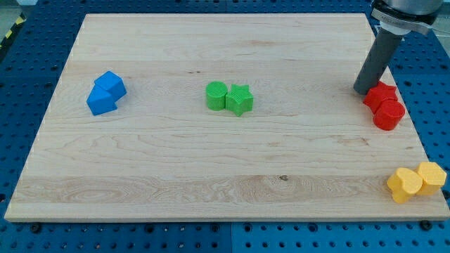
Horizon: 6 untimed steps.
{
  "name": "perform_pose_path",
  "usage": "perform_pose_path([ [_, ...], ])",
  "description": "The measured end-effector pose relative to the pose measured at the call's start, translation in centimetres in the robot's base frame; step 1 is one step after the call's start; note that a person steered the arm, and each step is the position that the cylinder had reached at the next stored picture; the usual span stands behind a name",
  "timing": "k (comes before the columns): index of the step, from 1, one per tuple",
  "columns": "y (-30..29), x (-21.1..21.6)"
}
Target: Put the green star diagonally bottom right to the green circle
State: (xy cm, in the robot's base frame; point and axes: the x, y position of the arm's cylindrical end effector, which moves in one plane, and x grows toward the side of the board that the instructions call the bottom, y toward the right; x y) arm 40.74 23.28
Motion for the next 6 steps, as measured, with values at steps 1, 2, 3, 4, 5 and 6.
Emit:
perform_pose_path([
  [1, -3.2, 0.3],
  [2, -5.0, 2.1],
  [3, -6.7, 1.9],
  [4, -8.7, -1.3],
  [5, -13.2, -1.9],
  [6, -18.1, -0.7],
])
